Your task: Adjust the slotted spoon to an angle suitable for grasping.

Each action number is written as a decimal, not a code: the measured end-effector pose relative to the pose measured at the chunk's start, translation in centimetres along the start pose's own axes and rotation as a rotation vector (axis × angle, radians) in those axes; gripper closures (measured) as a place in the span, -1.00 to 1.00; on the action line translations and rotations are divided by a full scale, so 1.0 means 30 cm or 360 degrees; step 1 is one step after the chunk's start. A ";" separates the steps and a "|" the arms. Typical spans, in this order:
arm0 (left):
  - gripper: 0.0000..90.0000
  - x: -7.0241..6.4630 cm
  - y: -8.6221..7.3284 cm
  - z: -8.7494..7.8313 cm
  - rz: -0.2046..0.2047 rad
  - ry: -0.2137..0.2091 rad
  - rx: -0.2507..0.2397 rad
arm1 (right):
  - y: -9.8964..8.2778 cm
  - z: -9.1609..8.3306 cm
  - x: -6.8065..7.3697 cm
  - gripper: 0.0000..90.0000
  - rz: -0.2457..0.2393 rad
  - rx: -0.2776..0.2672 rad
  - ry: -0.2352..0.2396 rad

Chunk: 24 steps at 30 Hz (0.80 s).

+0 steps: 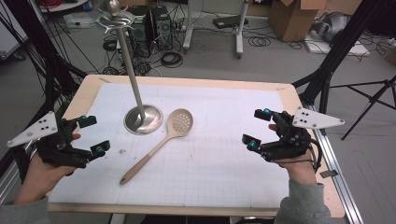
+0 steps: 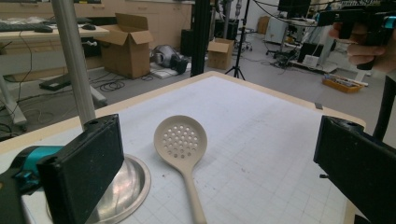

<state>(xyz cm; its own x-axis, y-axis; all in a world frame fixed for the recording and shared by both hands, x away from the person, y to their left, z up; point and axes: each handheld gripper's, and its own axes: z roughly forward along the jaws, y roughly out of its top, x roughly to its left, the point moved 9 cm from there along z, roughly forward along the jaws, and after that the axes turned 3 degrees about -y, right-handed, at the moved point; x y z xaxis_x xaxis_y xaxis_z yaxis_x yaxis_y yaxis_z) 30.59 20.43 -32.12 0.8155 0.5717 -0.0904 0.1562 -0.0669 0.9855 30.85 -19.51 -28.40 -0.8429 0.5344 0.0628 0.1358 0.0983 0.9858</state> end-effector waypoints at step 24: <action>-0.17 0.040 -0.105 0.099 0.0007 0.0055 0.0196 | -0.047 -0.052 -0.012 -0.82 0.0033 0.0062 -0.0078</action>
<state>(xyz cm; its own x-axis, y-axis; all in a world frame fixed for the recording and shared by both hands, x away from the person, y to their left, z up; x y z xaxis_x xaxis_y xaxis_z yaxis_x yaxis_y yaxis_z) 32.73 18.89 -35.75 0.7969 0.5990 -0.0791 0.2218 -0.1683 0.9605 30.14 -21.15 -29.56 -0.8133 0.5771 0.0745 0.1740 0.1191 0.9775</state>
